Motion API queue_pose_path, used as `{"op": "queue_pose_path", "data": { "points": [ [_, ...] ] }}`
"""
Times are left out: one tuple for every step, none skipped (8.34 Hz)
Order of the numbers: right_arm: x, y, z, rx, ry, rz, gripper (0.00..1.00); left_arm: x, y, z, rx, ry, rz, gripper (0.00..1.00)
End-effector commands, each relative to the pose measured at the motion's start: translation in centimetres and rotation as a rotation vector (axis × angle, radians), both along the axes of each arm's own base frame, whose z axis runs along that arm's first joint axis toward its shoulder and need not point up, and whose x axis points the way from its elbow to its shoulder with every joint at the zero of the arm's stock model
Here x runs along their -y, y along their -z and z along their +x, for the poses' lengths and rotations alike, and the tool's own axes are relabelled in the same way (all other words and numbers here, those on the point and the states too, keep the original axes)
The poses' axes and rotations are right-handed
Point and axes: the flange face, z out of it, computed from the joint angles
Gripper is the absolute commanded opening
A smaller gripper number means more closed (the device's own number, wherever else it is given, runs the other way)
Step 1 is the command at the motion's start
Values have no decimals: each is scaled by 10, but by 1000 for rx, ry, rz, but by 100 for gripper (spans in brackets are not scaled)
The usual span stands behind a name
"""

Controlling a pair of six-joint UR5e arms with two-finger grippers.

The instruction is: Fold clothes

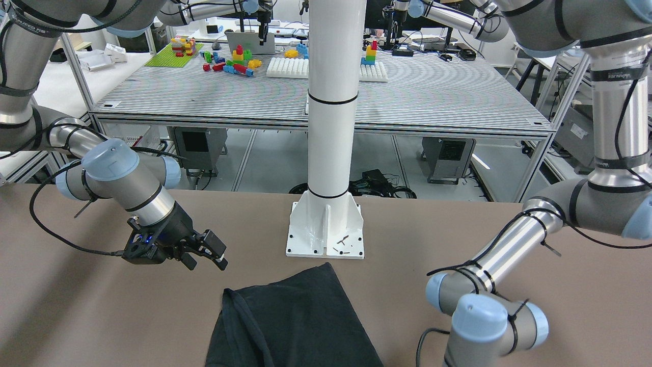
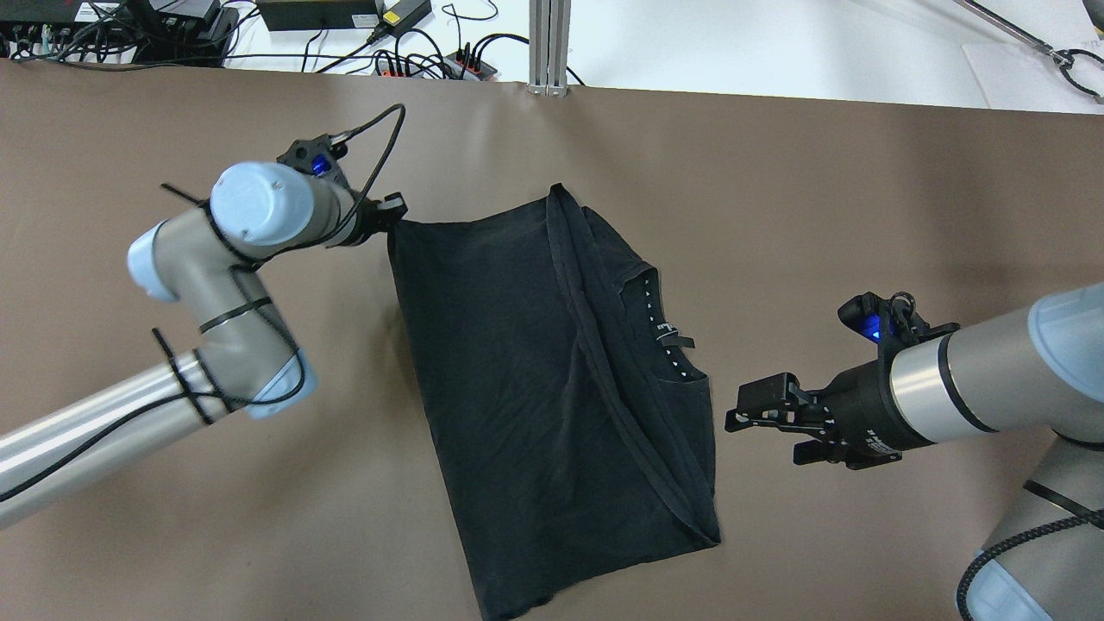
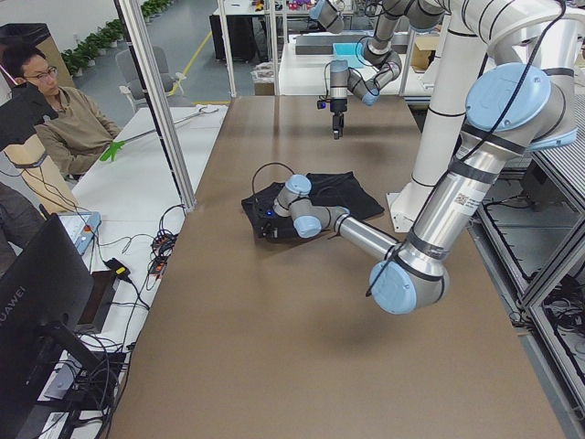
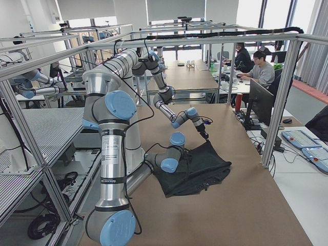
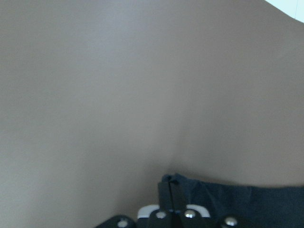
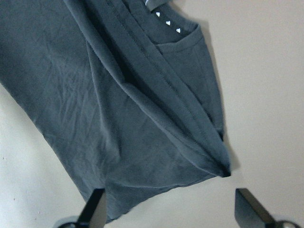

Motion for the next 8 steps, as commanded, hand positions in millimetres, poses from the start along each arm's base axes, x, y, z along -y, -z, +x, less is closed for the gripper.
{"op": "queue_pose_path", "data": {
  "points": [
    [8,-4,-2,-25,-50,23,95,114,74,49,66,43,-39,0],
    [9,-3,-4,-30,-64,33,95,130,80,64,83,45,-53,0],
    [11,-3,-5,-35,-79,39,95,136,73,69,79,52,-39,0],
    [11,-3,-6,-35,-81,45,95,136,74,69,75,52,-35,6],
    [16,2,-12,-27,-83,52,95,137,74,69,81,60,-29,51],
    [25,7,-21,-34,-119,73,95,135,72,72,105,88,-6,94],
    [24,17,-56,-53,-154,116,95,126,72,85,123,110,19,95],
    [27,16,-95,-108,-193,143,95,119,73,92,130,119,31,95]
  ]
}}
